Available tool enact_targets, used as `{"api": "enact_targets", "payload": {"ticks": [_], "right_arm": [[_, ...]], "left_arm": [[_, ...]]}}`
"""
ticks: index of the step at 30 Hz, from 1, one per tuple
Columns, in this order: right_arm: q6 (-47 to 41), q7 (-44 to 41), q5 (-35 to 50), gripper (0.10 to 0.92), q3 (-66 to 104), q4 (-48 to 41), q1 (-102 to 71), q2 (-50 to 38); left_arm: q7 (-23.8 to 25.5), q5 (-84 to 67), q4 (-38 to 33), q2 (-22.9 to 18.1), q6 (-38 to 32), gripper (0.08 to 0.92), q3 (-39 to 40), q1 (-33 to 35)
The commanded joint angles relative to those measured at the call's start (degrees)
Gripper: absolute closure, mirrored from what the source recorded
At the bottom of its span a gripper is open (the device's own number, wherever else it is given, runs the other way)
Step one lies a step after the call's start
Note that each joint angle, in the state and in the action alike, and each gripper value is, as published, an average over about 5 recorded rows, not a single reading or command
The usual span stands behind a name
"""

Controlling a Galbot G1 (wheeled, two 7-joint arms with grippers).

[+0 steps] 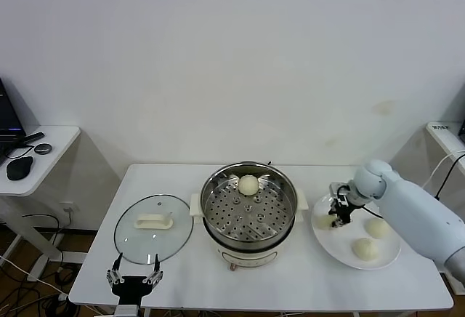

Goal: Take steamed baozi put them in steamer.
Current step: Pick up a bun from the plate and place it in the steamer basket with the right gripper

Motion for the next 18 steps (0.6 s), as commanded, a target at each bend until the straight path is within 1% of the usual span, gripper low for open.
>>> {"api": "enact_targets", "payload": {"ticks": [1, 4, 6, 9, 15, 18], "right_arm": [[-1.5, -0.4, 7.6, 0.661, -6.8, 4.6, 8.9, -5.7], [-3.0, -1.2, 13.5, 0.654, -12.6, 7.5, 17.1, -8.6], [-4.5, -2.3, 19.0, 0.64, -17.4, 9.8, 23.9, -9.9], [-6.7, -3.4, 26.7, 0.622, -27.5, 13.5, 35.0, -9.8], [-13.2, -3.8, 39.2, 0.618, -39.6, 18.8, 50.5, -2.9], [-15.6, -3.8, 43.1, 0.618, -44.2, 19.3, 54.8, 2.3]], "left_arm": [[-0.1, 0.1, -0.4, -0.1, 0.0, 0.177, 0.2, -0.1], [-0.3, 0.1, -1.1, -0.3, 0.0, 0.177, 0.5, -0.1], [-0.4, 0.3, -1.6, -0.4, 0.0, 0.177, 0.8, 0.0], [-0.5, 0.4, -1.8, -0.3, 0.0, 0.177, 1.2, 0.0], [-0.8, 0.7, -2.0, -0.4, 0.0, 0.177, 1.7, -0.7], [-1.1, 0.4, -2.4, -0.1, -0.1, 0.177, 1.6, -0.9]]}}
